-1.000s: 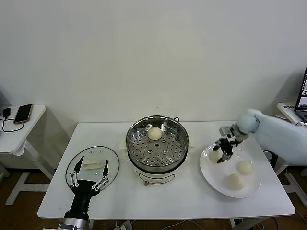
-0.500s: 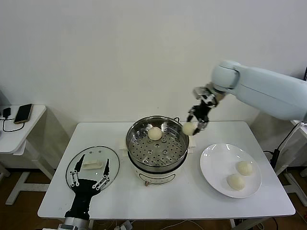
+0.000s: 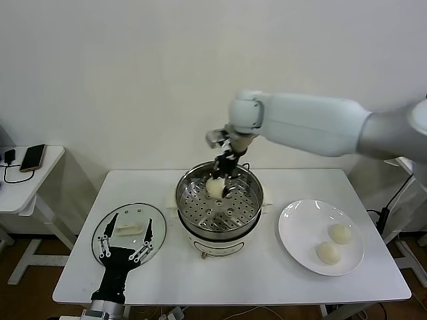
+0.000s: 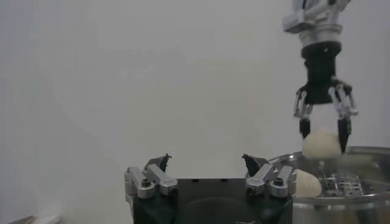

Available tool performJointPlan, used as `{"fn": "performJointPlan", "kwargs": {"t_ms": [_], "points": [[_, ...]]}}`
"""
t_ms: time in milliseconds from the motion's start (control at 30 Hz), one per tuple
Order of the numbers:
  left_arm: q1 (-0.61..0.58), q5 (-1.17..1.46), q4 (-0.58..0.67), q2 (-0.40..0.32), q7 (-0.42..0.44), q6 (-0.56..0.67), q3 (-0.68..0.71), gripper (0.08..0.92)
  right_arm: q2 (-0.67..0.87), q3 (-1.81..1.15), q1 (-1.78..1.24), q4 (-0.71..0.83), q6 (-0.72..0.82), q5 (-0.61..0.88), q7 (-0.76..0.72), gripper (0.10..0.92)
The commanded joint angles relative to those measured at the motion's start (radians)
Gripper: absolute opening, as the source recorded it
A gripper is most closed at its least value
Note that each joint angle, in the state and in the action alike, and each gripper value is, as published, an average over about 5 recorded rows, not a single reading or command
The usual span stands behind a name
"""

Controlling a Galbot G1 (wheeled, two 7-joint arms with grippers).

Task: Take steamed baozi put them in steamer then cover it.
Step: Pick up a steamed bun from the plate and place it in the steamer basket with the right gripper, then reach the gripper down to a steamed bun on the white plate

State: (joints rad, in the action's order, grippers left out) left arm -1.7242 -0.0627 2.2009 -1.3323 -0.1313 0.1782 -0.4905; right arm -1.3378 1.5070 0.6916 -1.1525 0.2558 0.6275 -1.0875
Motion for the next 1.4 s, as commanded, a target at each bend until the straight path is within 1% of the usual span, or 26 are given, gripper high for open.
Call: {"fn": "performJointPlan", "kwargs": {"t_ms": [33,300,400,533,700,833,1000,1167,1300,1400], "points": [[0.007,0.0,-0.007,0.0,-0.001,0.001,0.001,0.823,-0.1,0.028,-0.05,0.041,0.035,0.03,0.07,0.641],[0.009,0.002,-0.01,0.002,-0.002,0.003,-0.002,0.823,-0.127,0.028,-0.088,0.081,0.037,0.011,0.095,0.646],[0.009,0.002,-0.01,0.003,-0.003,0.005,-0.004,0.823,-0.132,0.027,-0.101,0.09,0.037,0.004,0.103,0.659],[0.008,0.002,-0.01,0.003,-0.004,0.006,-0.006,0.823,-0.136,0.023,-0.112,0.096,0.037,0.0,0.109,0.703],[0.006,0.003,-0.005,0.004,-0.005,0.007,-0.009,0.823,-0.116,0.017,-0.101,0.078,0.036,-0.019,0.095,0.805],[0.006,0.003,-0.004,0.005,-0.005,0.006,-0.008,0.823,-0.068,-0.001,-0.071,0.036,0.036,-0.029,0.083,0.821],[0.006,0.003,-0.004,0.006,-0.005,0.004,-0.006,0.823,0.064,-0.057,0.008,-0.07,0.024,-0.082,0.014,0.823],[0.007,0.002,-0.003,0.007,-0.004,0.003,-0.002,0.823,0.287,-0.097,0.099,-0.187,-0.03,-0.163,-0.102,0.823],[0.008,0.001,-0.001,0.009,-0.004,0.002,0.002,0.823,0.468,-0.096,0.129,-0.21,-0.11,-0.239,-0.201,0.823],[0.007,0.0,0.002,0.009,-0.004,0.002,0.004,0.823,0.587,-0.086,0.111,-0.198,-0.154,-0.287,-0.242,0.823]]}}
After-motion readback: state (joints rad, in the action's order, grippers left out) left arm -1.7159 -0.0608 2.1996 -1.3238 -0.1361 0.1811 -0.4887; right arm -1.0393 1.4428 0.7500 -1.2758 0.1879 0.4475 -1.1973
